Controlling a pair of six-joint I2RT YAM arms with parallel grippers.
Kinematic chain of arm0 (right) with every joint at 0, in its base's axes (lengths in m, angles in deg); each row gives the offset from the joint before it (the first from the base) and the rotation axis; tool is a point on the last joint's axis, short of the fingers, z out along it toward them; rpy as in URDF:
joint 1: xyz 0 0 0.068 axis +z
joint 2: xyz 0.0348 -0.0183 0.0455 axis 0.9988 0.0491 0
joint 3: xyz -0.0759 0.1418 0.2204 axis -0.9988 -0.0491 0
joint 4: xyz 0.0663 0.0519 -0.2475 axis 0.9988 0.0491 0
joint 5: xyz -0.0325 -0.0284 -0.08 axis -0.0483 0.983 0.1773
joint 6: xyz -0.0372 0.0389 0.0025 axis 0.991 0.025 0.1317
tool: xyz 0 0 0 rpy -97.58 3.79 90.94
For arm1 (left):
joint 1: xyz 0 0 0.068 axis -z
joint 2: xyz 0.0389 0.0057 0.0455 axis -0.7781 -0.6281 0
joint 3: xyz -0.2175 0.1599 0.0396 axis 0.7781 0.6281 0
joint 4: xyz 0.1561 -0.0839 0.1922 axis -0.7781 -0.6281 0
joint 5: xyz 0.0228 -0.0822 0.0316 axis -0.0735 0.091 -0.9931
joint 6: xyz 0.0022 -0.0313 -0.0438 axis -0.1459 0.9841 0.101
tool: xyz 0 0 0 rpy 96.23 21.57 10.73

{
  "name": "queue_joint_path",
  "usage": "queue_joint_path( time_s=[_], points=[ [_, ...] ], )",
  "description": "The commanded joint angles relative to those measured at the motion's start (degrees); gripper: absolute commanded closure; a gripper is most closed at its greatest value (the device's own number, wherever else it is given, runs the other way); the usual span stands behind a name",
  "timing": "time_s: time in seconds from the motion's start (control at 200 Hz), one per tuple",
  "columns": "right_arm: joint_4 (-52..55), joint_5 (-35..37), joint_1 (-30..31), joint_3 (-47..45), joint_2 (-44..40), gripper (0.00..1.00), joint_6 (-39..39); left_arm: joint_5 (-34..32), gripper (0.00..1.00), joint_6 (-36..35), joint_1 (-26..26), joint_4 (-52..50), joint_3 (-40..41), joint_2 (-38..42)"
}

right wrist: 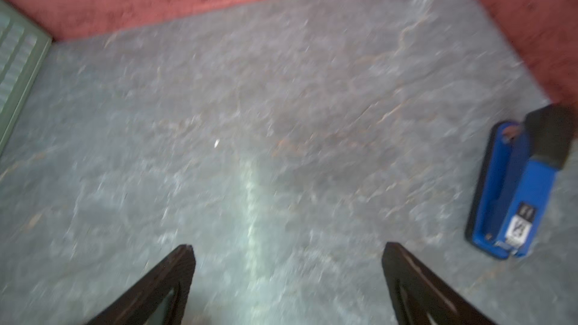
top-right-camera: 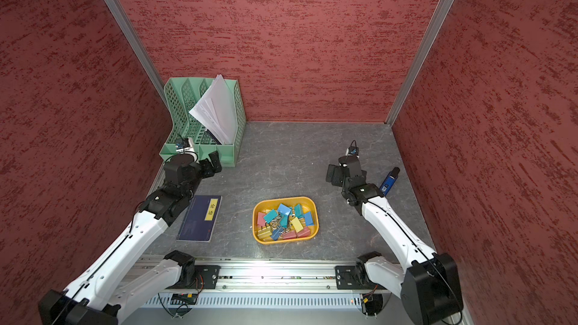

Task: Put the binder clips in the storage box
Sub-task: Reset both arms

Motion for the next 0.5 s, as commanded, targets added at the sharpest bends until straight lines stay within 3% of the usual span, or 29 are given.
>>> queue_joint_path(
  time_s=[0.0, 0.135, 0.17, 0.371, 0.496],
  points=[
    [-21.8, 7.2, -4.0, -6.2, 1.5, 0.02, 3.9, -3.7, 0.0, -1.6, -9.7, 11.8, 6.6, -1.2],
    [-43.6, 10.7, -5.4, -13.3, 9.7, 0.02, 13.1, -1.2, 0.0, -5.2, -14.4, 26.7, 14.5, -5.5],
    [-39.6, 11.5, -5.6, -11.3, 10.5, 0.02, 13.6, 0.0, 0.0, -5.6, -14.9, 30.3, 15.9, -7.0],
    [-47.0, 9.3, -6.1, -14.5, 11.8, 0.02, 17.5, 2.8, 0.0, -7.7, -14.9, 44.2, 20.5, -17.8],
    [-60.1, 7.7, -7.3, -22.0, 13.4, 0.02, 17.3, 5.3, 0.0, -8.7, -15.2, 57.7, 25.0, -23.3]
  ],
)
